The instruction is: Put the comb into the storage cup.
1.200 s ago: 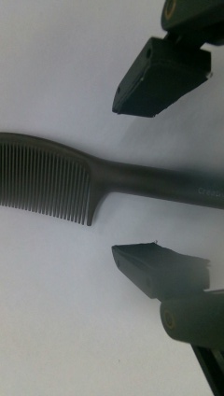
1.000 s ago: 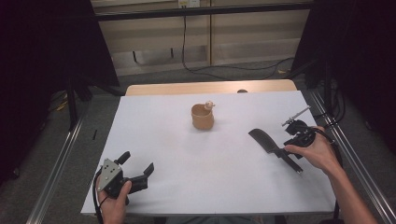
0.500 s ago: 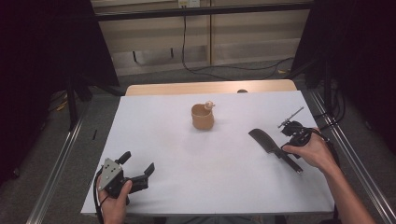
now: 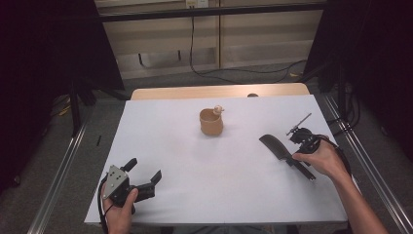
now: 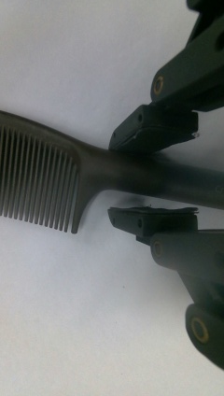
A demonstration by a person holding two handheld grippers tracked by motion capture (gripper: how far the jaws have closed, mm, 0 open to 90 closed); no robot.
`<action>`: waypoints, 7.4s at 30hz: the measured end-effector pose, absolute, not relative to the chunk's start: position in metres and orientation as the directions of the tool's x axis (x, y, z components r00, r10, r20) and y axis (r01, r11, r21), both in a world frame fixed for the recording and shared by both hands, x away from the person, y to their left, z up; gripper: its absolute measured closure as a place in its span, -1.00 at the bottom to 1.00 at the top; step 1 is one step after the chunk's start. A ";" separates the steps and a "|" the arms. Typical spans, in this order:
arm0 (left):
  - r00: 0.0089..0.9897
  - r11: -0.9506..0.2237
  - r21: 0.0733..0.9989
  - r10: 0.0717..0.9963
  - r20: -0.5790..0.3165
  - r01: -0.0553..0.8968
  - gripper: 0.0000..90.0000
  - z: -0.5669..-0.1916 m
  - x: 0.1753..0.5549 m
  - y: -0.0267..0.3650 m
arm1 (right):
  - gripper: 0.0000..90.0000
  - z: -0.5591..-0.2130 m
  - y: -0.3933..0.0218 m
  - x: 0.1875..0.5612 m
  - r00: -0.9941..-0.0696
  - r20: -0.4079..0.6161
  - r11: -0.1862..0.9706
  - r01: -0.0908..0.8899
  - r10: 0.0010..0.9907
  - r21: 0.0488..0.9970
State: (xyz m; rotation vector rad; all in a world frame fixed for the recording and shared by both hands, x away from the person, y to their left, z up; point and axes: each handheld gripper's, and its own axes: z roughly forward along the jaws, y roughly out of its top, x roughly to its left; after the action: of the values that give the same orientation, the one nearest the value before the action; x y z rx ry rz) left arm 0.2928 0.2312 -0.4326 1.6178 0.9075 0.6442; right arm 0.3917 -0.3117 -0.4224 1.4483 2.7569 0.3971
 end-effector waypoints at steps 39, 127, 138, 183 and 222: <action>0.559 -0.084 0.971 0.827 -0.058 0.225 -0.93 -0.433 0.294 0.231 | 0.63 -0.415 -0.311 0.388 -0.521 0.087 0.483 0.833 0.849 0.270; 0.569 -0.070 0.973 0.819 -0.069 0.219 -0.93 -0.432 0.292 0.232 | 0.62 -0.390 -0.321 0.343 -0.540 0.114 0.034 0.257 0.834 0.966; 0.569 -0.060 0.975 0.819 -0.074 0.214 -0.93 -0.431 0.293 0.232 | 0.62 -0.385 -0.306 0.347 -0.570 0.109 0.033 0.233 0.814 0.972; 0.575 -0.054 0.974 0.814 -0.084 0.219 -0.93 -0.431 0.292 0.232 | 0.62 -0.373 -0.239 0.400 -0.656 0.137 -0.039 0.162 0.742 0.986; 0.582 -0.059 0.974 0.809 -0.081 0.218 -0.93 -0.432 0.293 0.231 | 0.62 -0.366 -0.182 0.454 -0.698 0.136 -0.005 0.186 0.703 0.982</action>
State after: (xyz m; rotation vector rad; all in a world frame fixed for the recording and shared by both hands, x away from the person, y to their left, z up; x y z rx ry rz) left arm 0.2931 0.2313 -0.4319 1.5952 0.8849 0.6057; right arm 0.4538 -0.1823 -0.3664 0.9186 1.8798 1.7487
